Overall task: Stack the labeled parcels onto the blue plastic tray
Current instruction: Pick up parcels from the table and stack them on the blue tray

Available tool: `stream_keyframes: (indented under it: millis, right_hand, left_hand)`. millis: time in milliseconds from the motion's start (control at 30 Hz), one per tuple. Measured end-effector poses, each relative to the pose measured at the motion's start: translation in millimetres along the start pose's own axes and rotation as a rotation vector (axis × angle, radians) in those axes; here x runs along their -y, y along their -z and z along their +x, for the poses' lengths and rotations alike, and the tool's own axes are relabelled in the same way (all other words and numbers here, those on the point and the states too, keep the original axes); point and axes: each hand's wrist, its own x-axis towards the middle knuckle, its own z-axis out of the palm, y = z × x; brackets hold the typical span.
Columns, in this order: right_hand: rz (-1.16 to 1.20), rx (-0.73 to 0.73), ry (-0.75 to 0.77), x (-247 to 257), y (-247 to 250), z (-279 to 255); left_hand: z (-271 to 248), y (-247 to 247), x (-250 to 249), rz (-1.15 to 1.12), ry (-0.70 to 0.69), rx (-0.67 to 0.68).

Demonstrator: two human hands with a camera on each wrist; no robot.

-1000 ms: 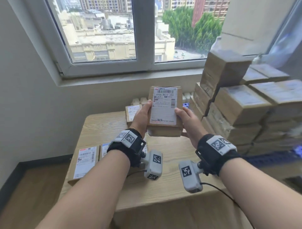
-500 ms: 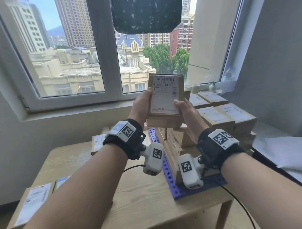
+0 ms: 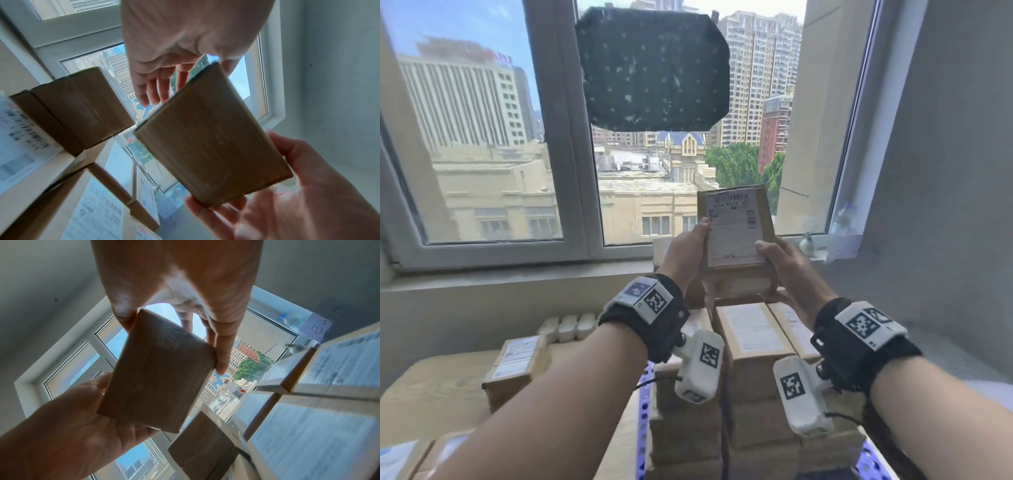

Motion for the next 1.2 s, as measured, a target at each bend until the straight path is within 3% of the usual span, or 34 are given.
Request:
stream_keyframes:
  millis: [333, 867, 1200]
  right_hand:
    - [0.004, -0.043, -0.154, -12, 35, 81]
    - [-0.122, -0.017, -0.454, -64, -1, 168]
    - [-0.252, 0.014, -0.477, -73, 0, 179]
  left_hand:
    - [81, -16, -5, 0.524, -0.097, -0.036]
    - [150, -9, 48, 0.881, -0.070, 0.137]
    - [153, -14, 54, 0.959, -0.074, 0.150]
